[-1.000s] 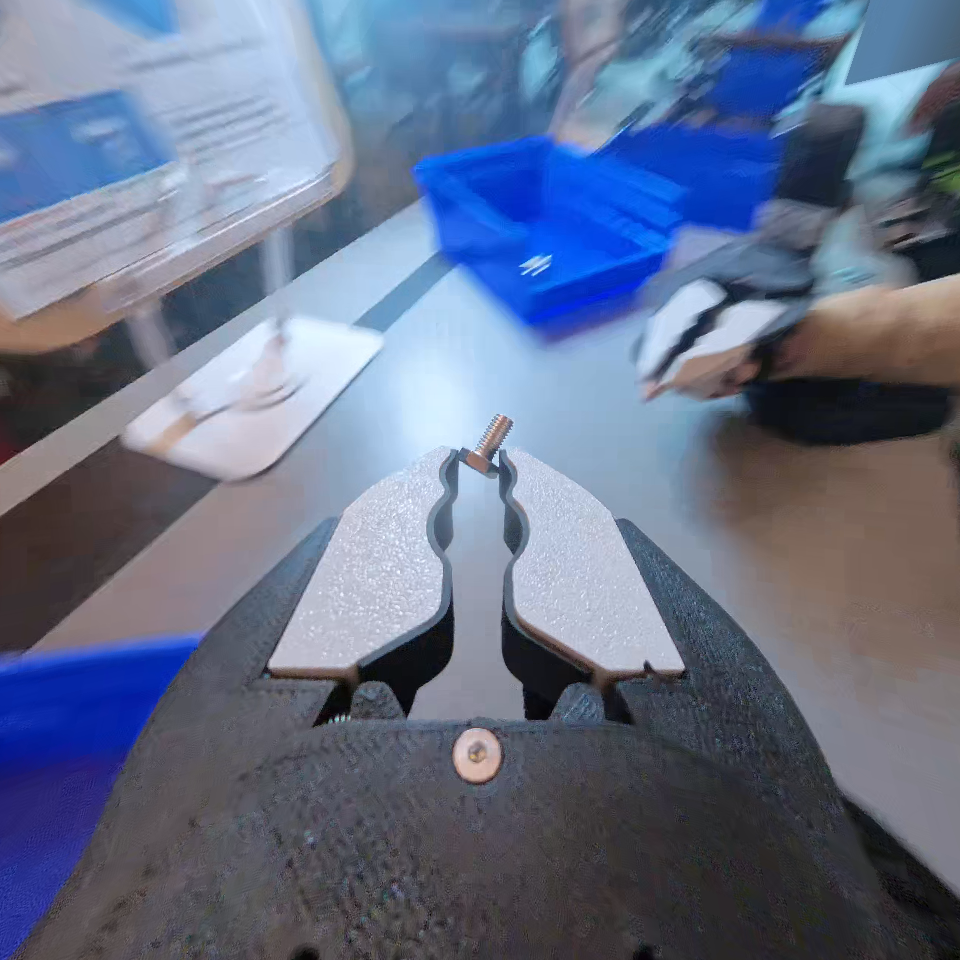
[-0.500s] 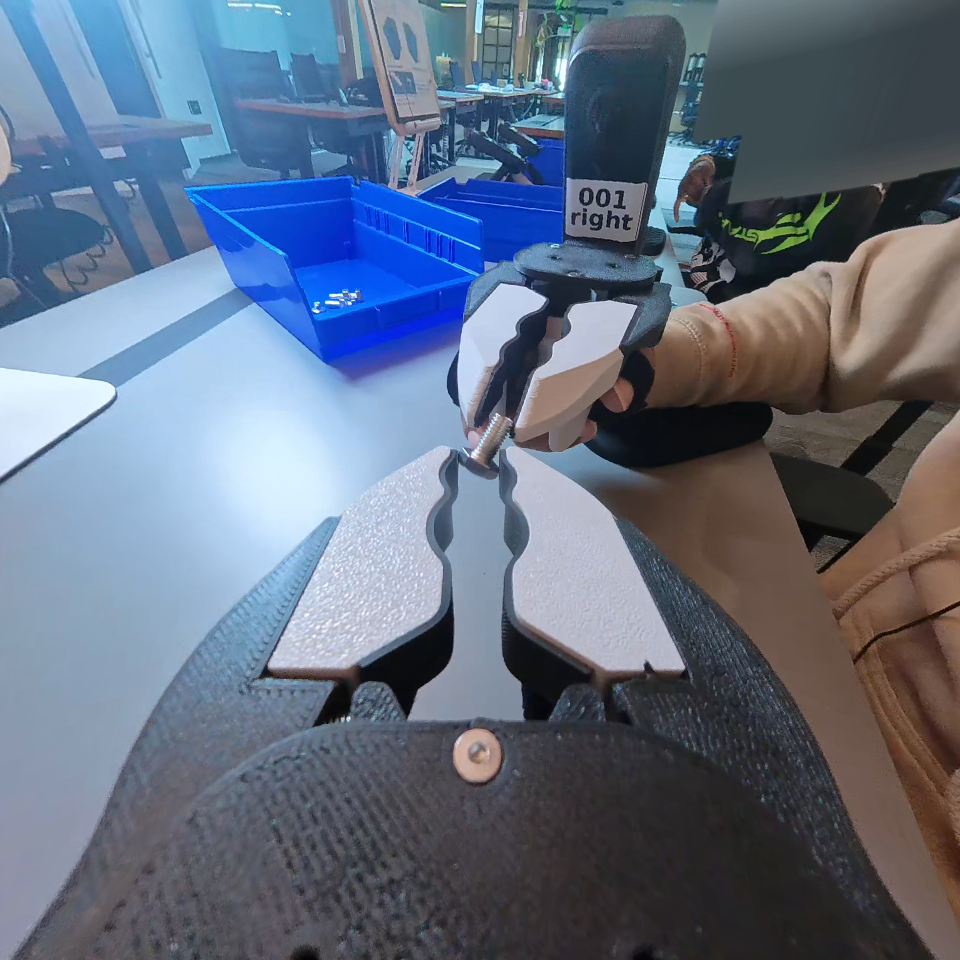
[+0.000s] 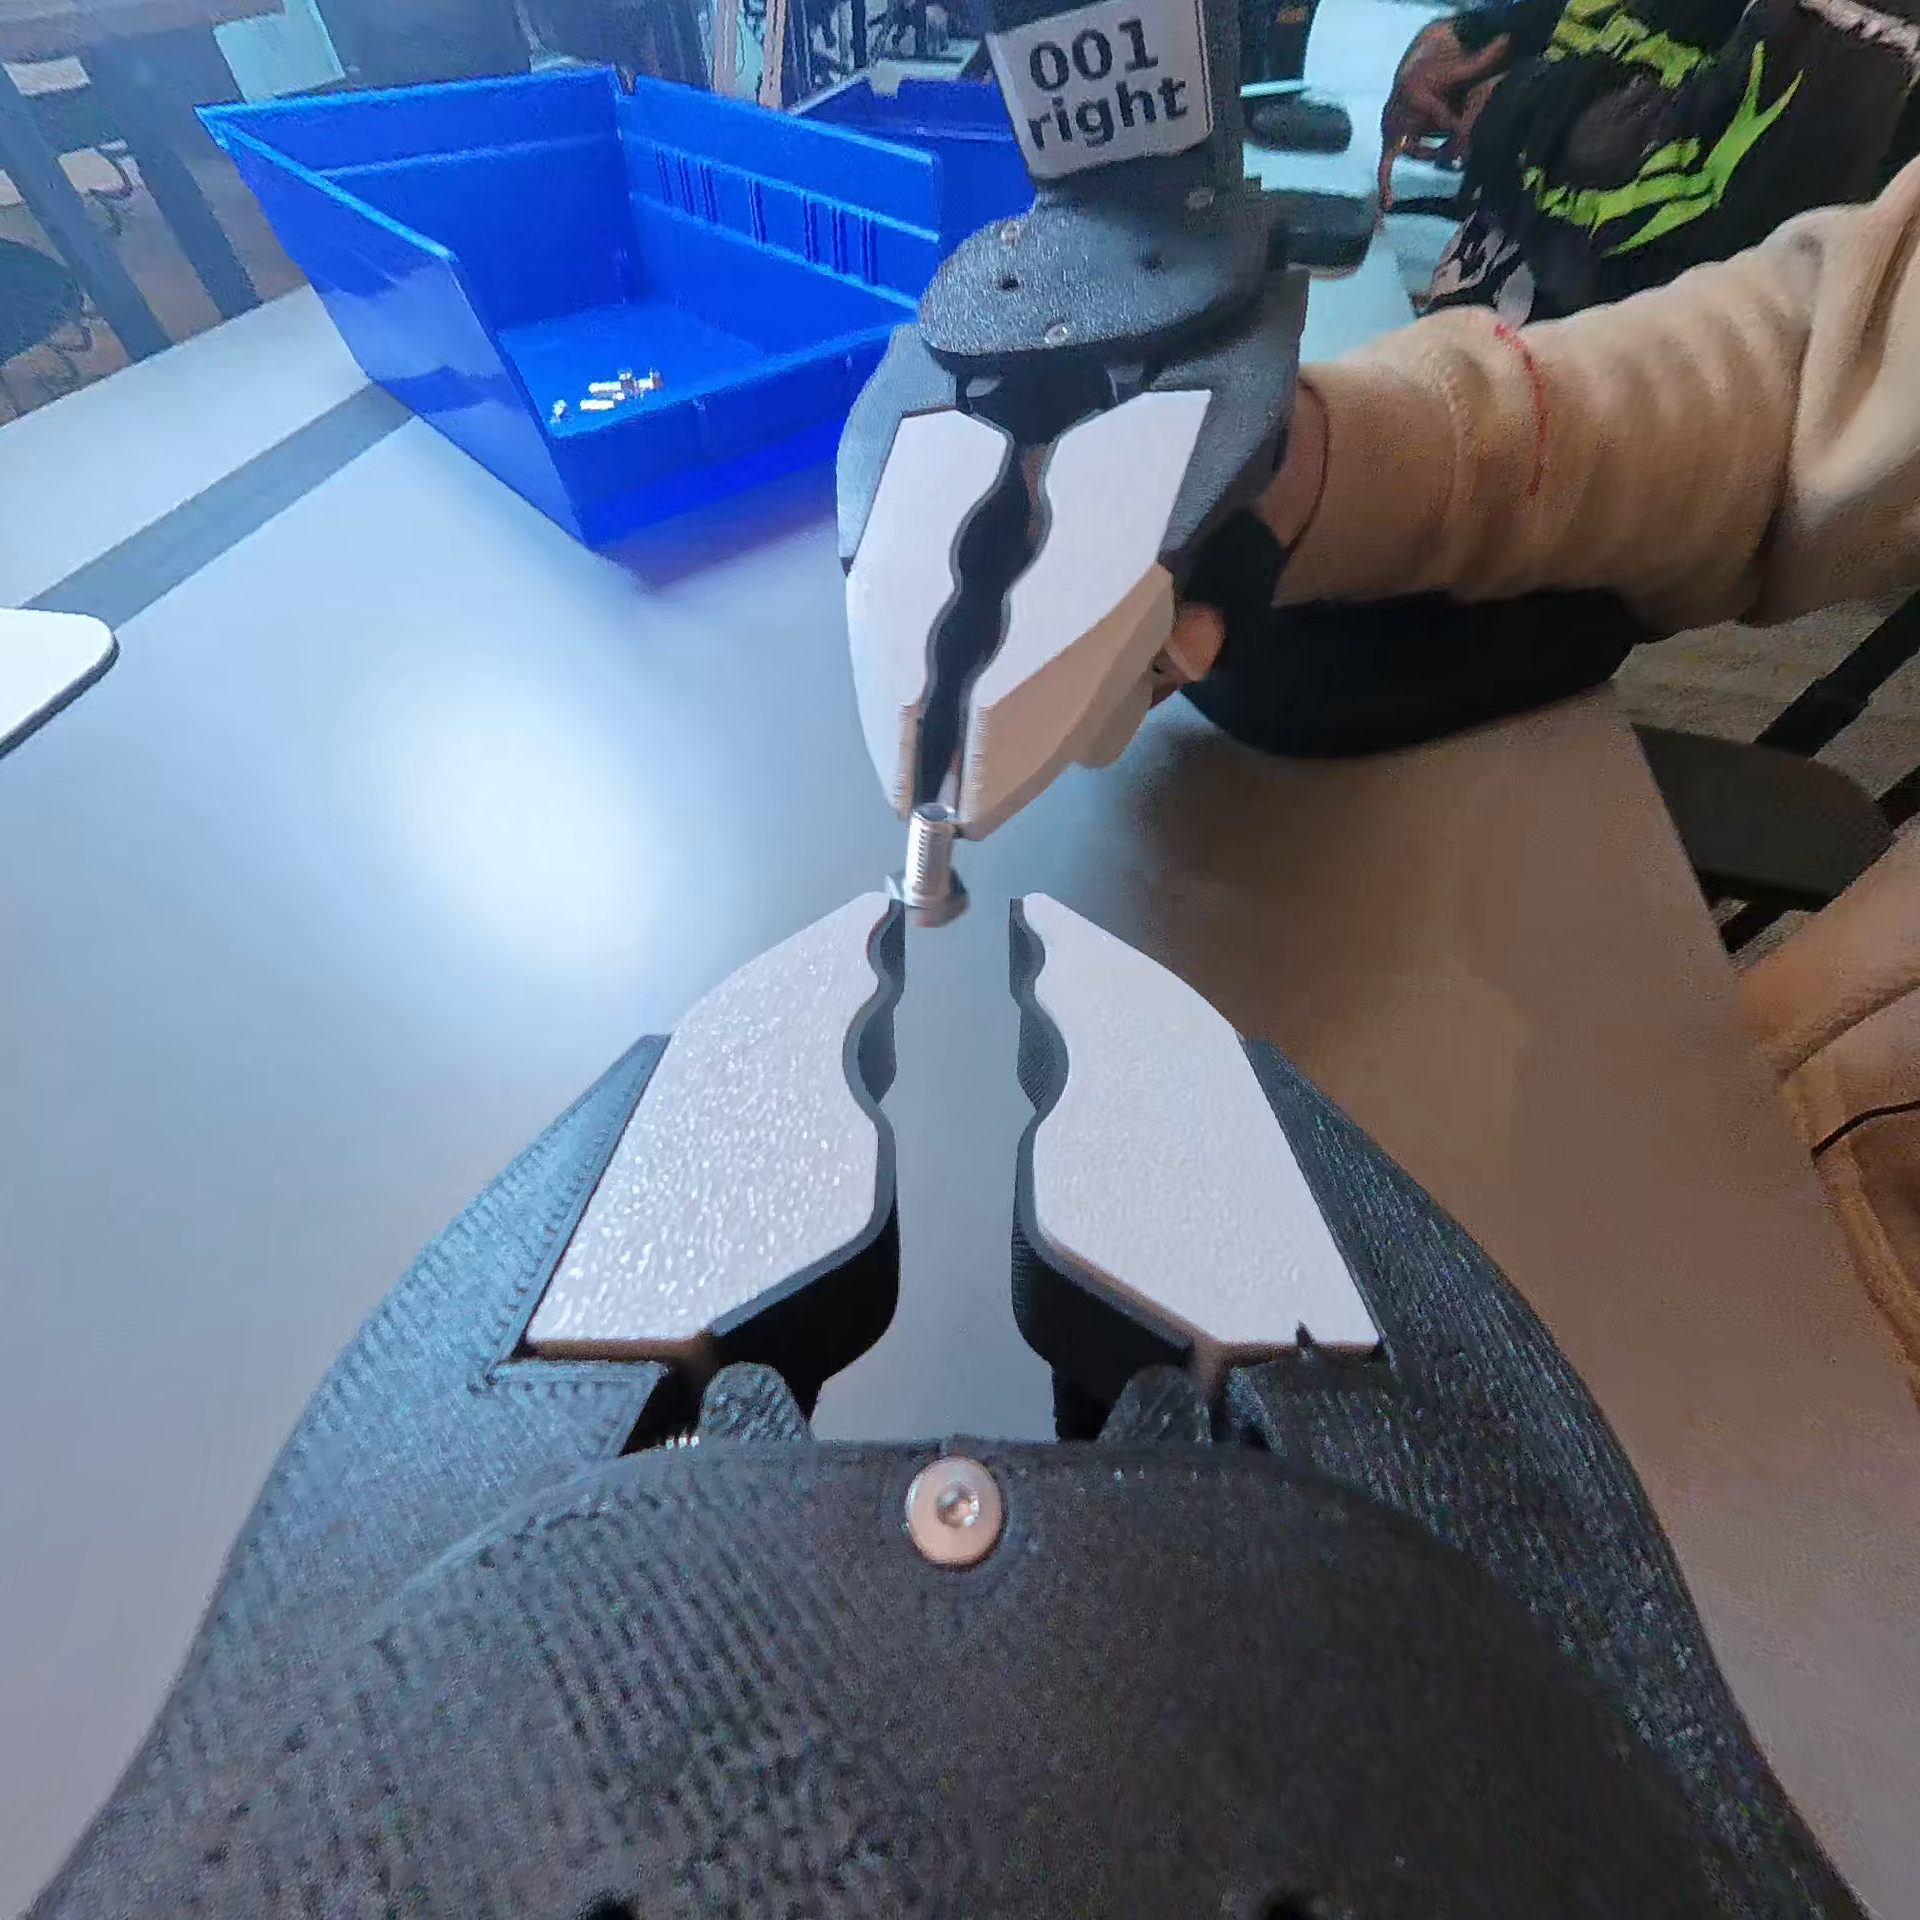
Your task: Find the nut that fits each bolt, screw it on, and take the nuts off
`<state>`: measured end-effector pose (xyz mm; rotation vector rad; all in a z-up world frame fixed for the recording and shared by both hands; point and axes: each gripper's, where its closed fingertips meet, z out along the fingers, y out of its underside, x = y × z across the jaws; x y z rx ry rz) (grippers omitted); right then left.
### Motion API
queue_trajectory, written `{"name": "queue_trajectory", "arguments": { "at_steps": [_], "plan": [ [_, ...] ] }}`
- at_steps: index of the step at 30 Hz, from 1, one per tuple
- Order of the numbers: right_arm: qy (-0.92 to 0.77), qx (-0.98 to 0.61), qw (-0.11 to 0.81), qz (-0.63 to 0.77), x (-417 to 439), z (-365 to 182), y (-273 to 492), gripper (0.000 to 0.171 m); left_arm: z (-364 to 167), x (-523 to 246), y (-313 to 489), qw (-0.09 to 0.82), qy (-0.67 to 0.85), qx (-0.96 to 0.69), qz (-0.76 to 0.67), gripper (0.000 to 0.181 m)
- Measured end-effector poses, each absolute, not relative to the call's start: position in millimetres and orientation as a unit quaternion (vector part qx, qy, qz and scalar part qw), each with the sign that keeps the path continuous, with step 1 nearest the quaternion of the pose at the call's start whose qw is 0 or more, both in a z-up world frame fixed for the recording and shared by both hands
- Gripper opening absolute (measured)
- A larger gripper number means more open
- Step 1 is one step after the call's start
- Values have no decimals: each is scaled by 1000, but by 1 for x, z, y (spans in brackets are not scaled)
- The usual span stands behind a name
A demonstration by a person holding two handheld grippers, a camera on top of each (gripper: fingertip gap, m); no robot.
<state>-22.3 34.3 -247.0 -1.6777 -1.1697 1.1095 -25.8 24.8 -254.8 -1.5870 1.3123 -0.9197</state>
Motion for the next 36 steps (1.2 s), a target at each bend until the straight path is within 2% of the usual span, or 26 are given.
{"name": "queue_trajectory", "arguments": {
  "at_steps": [5,9,13,16,19,21,25,28,31,36],
  "plan": [
    [-458,-746,322,362,-5,-290,48,6,-268,-40,44,425,522,-663,-326,18],
    [-468,-771,302,310,3,-306,52,6,-239,-70,84,501,449,-678,-296,13],
    [-473,-773,309,287,9,-306,56,9,-194,-150,150,587,330,-713,-197,17],
    [-467,-766,324,299,11,-297,57,16,-169,-233,193,593,229,-759,-139,20],
    [-455,-746,361,326,10,-279,61,19,-169,-309,233,530,163,-829,-78,30],
    [-446,-732,386,342,10,-268,63,19,-179,-352,260,474,139,-869,-32,30],
    [-445,-713,417,346,10,-259,65,19,-233,-396,292,306,109,-946,-11,34],
    [-451,-707,431,333,12,-258,67,18,-277,-414,303,220,88,-971,9,35],
    [-451,-707,439,323,15,-259,70,16,-306,-421,311,184,71,-980,18,35],
    [-444,-709,439,327,19,-260,74,15,-322,-424,320,185,38,-982,-4,29]
  ]
}}
